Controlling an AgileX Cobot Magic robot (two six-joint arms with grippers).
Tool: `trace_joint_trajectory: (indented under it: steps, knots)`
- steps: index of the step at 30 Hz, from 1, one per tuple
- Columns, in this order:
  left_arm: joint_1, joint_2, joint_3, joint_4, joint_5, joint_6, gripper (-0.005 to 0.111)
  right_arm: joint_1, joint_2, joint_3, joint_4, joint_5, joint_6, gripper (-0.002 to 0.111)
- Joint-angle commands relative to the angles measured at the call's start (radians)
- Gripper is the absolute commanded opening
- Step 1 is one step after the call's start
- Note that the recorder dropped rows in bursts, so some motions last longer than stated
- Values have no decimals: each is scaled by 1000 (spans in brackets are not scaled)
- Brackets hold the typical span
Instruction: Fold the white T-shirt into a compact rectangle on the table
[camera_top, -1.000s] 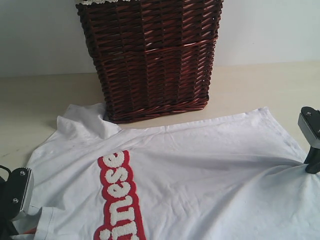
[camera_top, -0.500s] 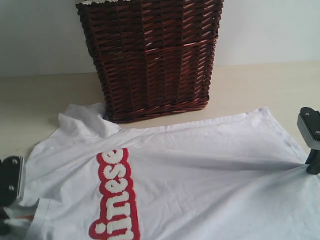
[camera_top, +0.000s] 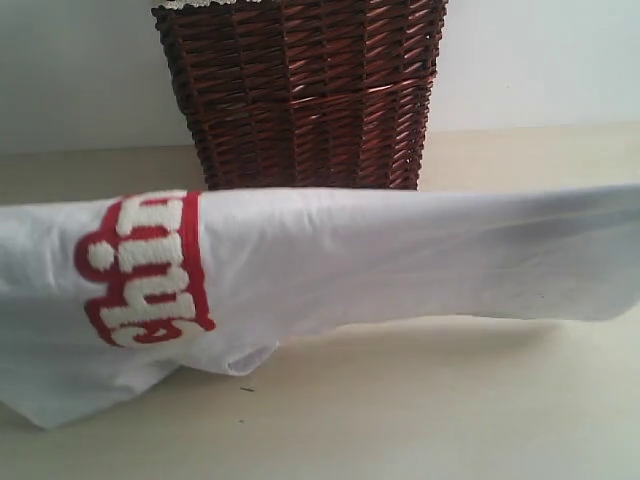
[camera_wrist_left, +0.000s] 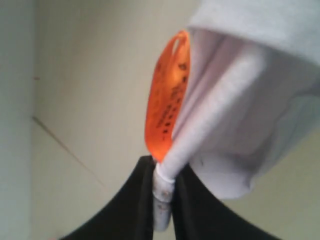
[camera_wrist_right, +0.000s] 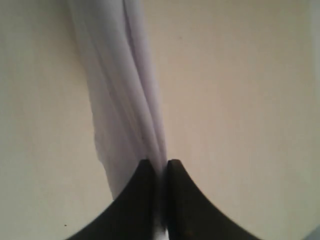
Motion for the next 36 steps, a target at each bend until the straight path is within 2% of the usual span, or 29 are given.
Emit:
trace_joint_trajectory:
  steps: [1,9,20,23,25,30,33,36]
  knots:
    - [4,-139,-75,31,-62,119,0,-5,-134,-1,-24,-22,-26,0]
    - [4,-377,-100,-22,-18,140,0,-5,-345,-1,0,9,99,0]
    - [4,-755,-100,-166,51,162,0,-5,-591,-1,0,178,124,0]
    - [4,-848,-100,-245,73,190,0,-5,-657,-1,0,210,164,0]
    - [4,-894,-100,-328,127,190,0,-5,-691,-1,0,210,183,0]
    - [4,-973,-94,-535,381,167,0,-5,-771,18,5,210,279,0]
    - [4,-982,-49,-566,381,74,0,-5,-782,60,17,210,287,0]
    - [4,-976,24,-554,381,63,0,-5,-778,147,13,210,300,0]
